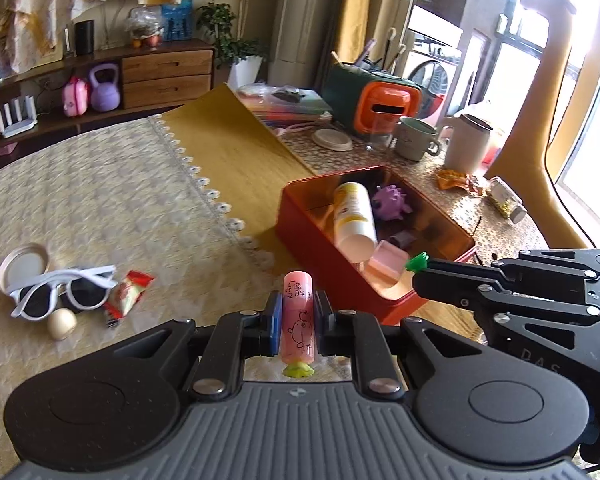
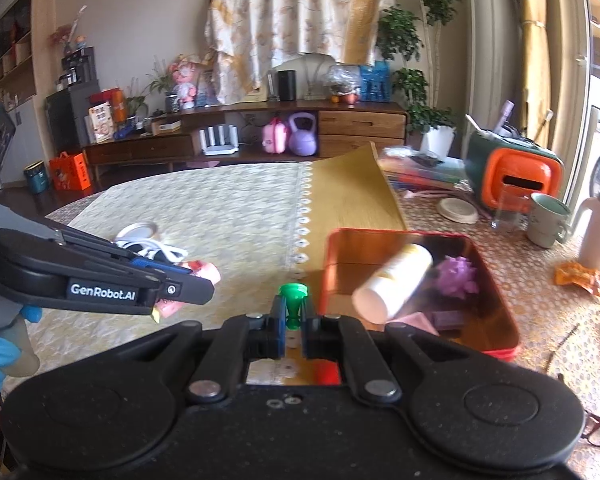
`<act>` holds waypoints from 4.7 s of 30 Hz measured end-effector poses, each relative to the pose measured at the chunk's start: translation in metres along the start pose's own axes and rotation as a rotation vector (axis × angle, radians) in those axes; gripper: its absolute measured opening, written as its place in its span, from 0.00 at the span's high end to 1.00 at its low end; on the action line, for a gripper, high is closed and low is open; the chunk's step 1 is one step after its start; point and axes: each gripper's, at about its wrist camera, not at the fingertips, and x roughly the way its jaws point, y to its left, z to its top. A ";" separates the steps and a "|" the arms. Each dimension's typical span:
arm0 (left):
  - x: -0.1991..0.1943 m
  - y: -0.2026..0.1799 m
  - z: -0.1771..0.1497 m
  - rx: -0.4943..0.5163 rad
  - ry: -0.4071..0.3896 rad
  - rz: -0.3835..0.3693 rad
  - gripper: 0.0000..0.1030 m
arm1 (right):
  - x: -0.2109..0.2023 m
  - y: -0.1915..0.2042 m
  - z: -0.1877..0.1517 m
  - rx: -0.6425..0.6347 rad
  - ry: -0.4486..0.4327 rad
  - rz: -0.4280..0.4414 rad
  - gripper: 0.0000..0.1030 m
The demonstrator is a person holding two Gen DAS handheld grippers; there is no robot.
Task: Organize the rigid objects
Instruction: 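Carry the pink tube and green piece into the red tin and open both tools, then withdraw both tools from the red tin toward the sunglasses and ball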
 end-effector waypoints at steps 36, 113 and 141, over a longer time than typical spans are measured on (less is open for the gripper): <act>0.146 -0.096 0.042 0.154 0.219 0.033 0.85 | 0.077 -0.125 0.001 0.029 0.236 -0.101 0.94; -0.027 0.021 -0.015 -0.015 -0.038 0.127 0.28 | 0.004 0.014 0.008 0.023 0.109 0.112 0.25; -0.035 0.162 -0.061 -0.185 -0.091 0.381 0.20 | 0.082 0.107 0.018 -0.092 0.162 0.192 0.01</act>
